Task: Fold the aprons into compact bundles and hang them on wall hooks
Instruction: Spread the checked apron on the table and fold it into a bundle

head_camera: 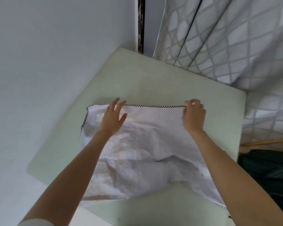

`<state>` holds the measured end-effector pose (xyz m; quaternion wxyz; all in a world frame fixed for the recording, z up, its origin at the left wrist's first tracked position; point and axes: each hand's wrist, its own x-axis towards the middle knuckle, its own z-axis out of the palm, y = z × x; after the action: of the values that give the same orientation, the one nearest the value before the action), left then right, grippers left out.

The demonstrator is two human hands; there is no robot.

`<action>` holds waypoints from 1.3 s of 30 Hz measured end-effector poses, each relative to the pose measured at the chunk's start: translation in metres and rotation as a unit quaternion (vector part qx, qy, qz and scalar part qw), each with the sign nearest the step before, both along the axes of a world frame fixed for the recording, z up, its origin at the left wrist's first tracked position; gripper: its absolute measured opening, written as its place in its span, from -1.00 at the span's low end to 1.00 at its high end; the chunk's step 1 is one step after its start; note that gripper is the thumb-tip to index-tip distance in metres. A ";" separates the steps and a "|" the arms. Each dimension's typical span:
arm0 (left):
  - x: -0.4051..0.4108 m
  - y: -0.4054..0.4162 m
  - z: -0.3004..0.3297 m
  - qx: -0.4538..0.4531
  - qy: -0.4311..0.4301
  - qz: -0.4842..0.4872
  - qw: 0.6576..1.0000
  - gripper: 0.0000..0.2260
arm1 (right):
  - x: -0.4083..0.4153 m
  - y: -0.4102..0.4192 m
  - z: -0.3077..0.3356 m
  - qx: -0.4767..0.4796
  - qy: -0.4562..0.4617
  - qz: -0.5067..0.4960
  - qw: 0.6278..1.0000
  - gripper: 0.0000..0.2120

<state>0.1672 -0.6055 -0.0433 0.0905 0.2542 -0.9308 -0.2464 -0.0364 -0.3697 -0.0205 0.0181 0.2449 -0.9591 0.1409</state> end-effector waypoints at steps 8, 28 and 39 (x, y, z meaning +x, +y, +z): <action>0.002 -0.011 -0.069 0.006 -0.206 0.052 0.977 -0.42 | 0.035 -0.011 -0.075 0.144 -0.208 0.055 0.966 -0.45; -0.060 0.012 -0.068 0.010 -0.073 -0.035 0.997 -0.49 | -0.022 -0.029 -0.101 0.028 -0.196 0.071 0.978 -0.40; -0.053 0.171 -0.051 0.036 -0.086 -0.263 0.960 -0.46 | 0.102 0.165 -0.078 -0.092 -0.122 -0.116 0.981 -0.68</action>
<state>0.1146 -0.4340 -0.0940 -0.0676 0.0235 -0.9597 -0.2717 0.0658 -0.2050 -0.0981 -0.0604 0.1101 -0.9588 0.2548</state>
